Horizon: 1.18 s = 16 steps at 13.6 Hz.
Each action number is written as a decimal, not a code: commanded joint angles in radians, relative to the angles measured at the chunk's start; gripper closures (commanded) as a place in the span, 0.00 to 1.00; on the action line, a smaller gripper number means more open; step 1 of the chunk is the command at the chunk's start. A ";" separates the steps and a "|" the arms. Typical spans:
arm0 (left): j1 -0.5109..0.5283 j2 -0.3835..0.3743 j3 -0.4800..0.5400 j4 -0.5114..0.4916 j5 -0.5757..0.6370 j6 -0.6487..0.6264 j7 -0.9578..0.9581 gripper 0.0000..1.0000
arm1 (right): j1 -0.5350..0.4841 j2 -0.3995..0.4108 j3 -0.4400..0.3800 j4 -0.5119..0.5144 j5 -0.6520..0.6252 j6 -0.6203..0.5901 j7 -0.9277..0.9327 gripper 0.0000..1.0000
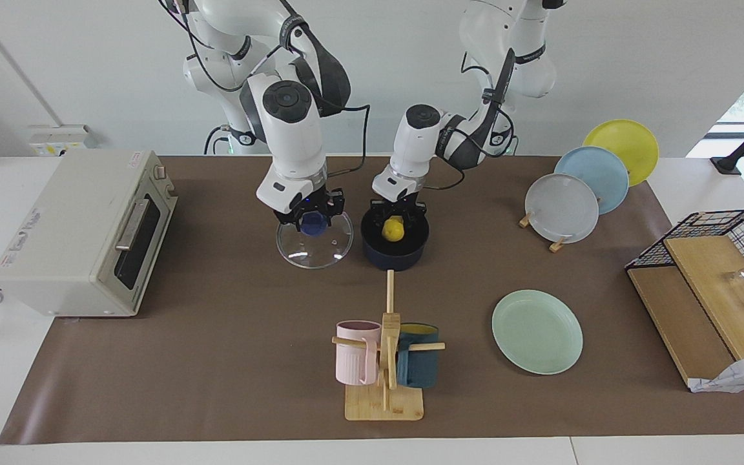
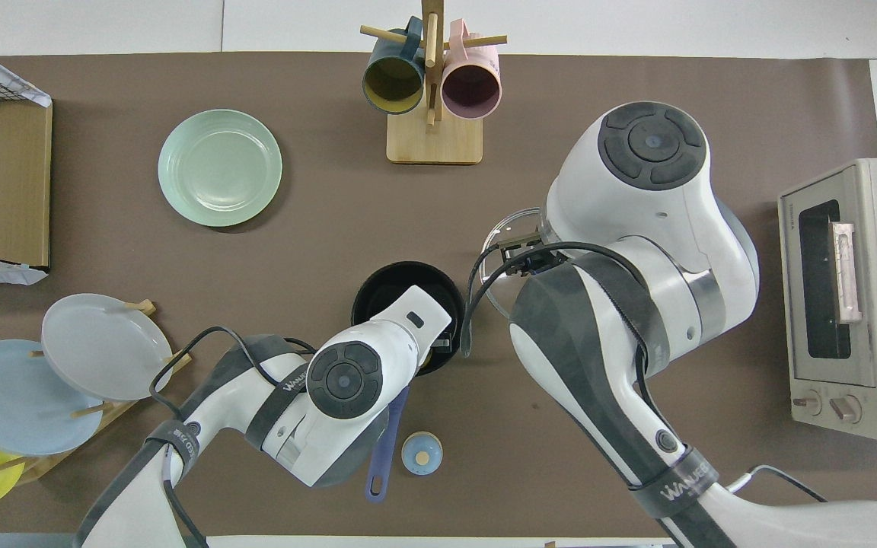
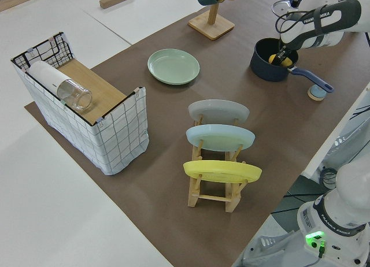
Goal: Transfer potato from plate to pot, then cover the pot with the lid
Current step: 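Carry the potato into the pot with the left gripper while the right gripper lifts, then open the left gripper and withdraw it toward the plate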
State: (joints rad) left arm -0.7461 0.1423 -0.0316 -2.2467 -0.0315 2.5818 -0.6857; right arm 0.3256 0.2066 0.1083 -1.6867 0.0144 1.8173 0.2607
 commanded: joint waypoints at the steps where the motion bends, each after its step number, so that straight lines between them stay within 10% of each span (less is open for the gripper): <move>1: -0.022 -0.013 0.021 -0.025 0.067 0.017 -0.032 0.86 | -0.004 -0.003 0.005 0.007 0.006 0.000 0.015 1.00; 2: -0.018 -0.013 0.021 -0.021 0.077 0.017 -0.031 0.01 | -0.004 -0.003 0.005 0.007 0.006 0.000 0.015 1.00; 10: 0.082 -0.101 0.025 0.177 0.074 -0.303 0.047 0.00 | 0.015 -0.006 0.007 -0.011 0.013 0.063 0.038 1.00; 16: 0.385 -0.148 0.029 0.522 -0.038 -0.776 0.420 0.00 | 0.173 0.010 0.008 -0.047 -0.004 0.200 0.225 1.00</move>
State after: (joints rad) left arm -0.4516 -0.0104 0.0048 -1.8378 -0.0442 1.9516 -0.3825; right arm 0.4487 0.2187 0.1136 -1.7253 0.0152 1.9863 0.4211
